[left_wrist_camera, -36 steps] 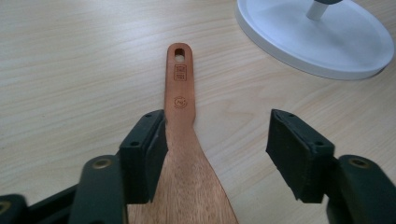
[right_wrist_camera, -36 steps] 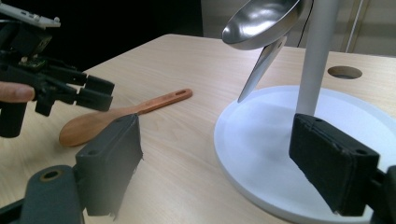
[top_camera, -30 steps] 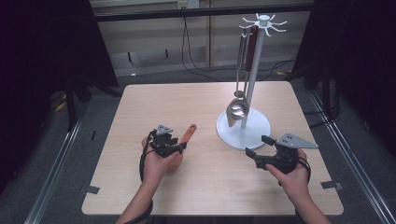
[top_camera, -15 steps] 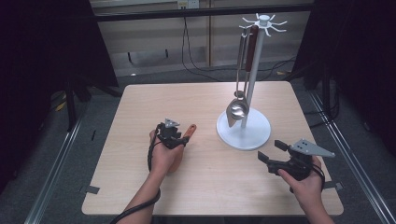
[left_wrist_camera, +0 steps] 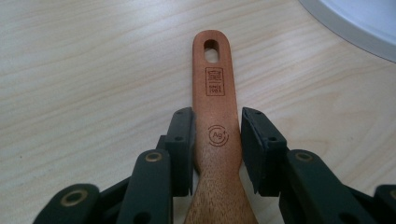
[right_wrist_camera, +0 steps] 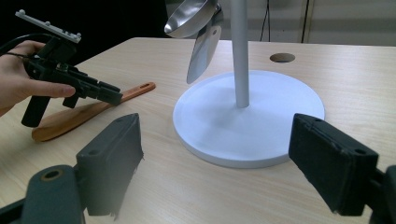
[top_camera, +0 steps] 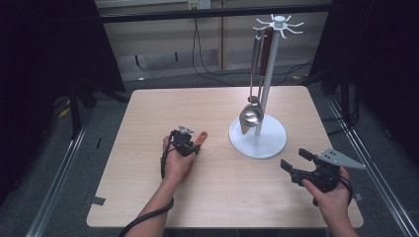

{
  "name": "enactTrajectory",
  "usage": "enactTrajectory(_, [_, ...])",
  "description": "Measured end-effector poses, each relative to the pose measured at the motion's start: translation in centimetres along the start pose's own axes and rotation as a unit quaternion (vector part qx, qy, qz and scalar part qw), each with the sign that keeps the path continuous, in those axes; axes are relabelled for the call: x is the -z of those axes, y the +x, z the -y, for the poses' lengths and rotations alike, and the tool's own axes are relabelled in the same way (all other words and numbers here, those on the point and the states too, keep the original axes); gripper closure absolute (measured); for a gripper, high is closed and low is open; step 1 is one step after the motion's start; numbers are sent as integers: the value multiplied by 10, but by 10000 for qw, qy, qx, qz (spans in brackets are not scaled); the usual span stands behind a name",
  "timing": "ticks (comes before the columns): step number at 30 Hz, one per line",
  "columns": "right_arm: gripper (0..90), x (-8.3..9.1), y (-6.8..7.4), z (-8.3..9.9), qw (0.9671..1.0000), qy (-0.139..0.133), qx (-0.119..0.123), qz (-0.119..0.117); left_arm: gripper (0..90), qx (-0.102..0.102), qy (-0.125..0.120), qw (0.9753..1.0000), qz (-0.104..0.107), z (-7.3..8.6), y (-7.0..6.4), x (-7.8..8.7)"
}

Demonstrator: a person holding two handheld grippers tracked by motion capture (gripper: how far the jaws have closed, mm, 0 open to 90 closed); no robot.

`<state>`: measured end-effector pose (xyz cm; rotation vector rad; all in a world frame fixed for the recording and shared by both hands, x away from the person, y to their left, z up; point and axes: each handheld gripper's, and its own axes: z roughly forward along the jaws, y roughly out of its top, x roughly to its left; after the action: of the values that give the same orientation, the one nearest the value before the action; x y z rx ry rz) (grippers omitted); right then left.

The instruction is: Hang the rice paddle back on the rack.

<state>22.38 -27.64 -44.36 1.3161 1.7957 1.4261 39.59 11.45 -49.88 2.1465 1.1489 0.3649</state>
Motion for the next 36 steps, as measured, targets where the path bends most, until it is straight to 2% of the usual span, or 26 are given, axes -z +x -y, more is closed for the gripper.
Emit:
enactTrajectory(1, [174, -1, 0, 0, 10000, -3, 2, -2, 656, 99, -71, 9999, -3, 2, -2, 1])
enactTrajectory(2, [174, -2, 1, -1, 10000, 0, 23, -21, 656, 7, 7, 10000, -1, 3, -1, 3])
enactTrajectory(5, [174, -7, 3, -2, 10000, 13, 62, -75, 656, -15, -2, 10000, 49, 8, -2, 7])
enactTrajectory(13, [174, -31, 12, -8, 9994, 72, 154, -313, 655, 46, 48, 9998, 196, 27, -2, 28])
enactTrajectory(18, [174, -48, 20, -12, 9982, 129, 284, -510, 655, 82, 7, 9998, 166, 39, -2, 38])
enactTrajectory(19, [174, -50, 21, -12, 9981, 139, 274, -525, 655, 93, 44, 9997, 217, 40, -1, 40])
enactTrajectory(23, [174, -58, 24, -13, 9975, 174, 306, -607, 655, 95, 103, 9997, 189, 42, -1, 43])
enactTrajectory(26, [174, -57, 24, -13, 9975, 175, 318, -614, 597, 168, 21, 9998, 89, 40, -1, 40])
enactTrajectory(29, [174, -52, 22, -12, 9977, 171, 302, -590, 553, 82, -40, 10000, 38, 35, -1, 36])
enactTrajectory(31, [174, -47, 20, -11, 9981, 156, 278, -535, 526, 74, -84, 9999, 6, 31, -1, 33])
enactTrajectory(32, [174, -44, 17, -10, 9983, 156, 282, -489, 522, 17, -59, 10000, 1, 28, 0, 31])
enactTrajectory(36, [174, -28, 8, -7, 9993, 116, 185, -304, 507, -1, -18, 10000, 21, 19, -1, 20])
